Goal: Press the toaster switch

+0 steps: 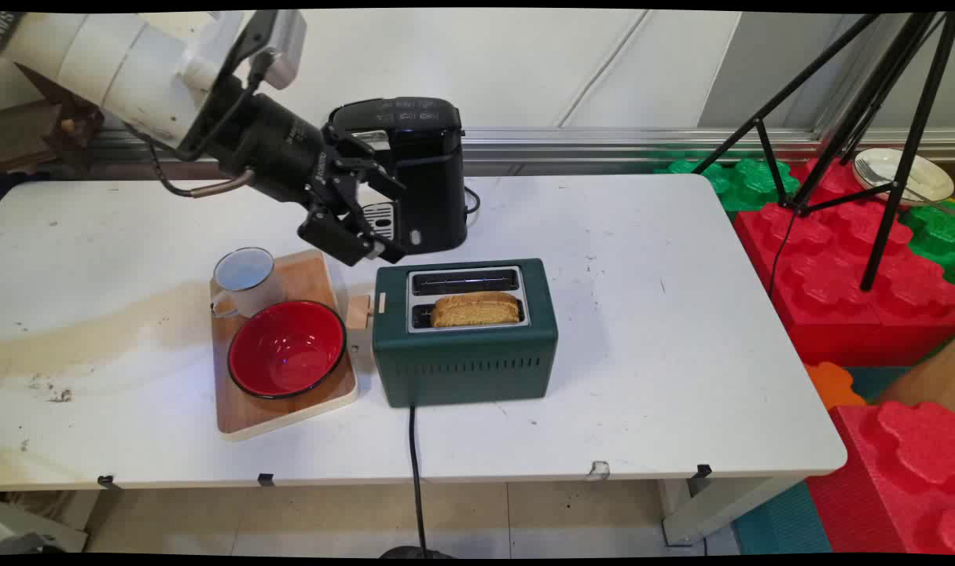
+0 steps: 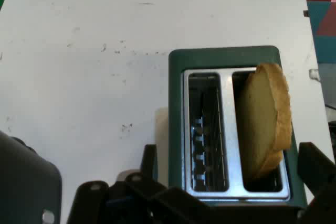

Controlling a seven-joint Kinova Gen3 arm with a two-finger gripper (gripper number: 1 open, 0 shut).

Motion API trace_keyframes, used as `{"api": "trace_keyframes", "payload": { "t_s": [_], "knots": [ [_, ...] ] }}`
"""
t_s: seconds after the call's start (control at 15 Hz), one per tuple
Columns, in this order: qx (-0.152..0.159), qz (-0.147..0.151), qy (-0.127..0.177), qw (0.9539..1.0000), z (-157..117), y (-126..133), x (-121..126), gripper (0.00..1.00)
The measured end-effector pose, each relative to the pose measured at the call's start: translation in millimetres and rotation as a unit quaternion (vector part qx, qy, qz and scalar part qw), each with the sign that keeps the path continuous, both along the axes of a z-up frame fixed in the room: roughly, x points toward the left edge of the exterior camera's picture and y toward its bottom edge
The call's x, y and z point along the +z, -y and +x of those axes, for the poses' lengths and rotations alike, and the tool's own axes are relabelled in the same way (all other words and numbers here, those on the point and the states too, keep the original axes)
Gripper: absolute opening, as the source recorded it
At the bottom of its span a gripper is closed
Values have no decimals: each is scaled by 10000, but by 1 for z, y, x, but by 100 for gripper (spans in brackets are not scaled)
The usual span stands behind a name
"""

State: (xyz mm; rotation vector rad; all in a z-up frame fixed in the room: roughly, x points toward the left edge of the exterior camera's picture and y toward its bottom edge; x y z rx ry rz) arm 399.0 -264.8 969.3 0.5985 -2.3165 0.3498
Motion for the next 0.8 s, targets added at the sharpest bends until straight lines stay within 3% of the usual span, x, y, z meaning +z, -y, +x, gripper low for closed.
{"api": "trace_keyframes", "payload": {
  "t_s": [0.8],
  "knots": [
    [-34, -73, -50, 10000, 51, -28, -22, 100]
  ]
}}
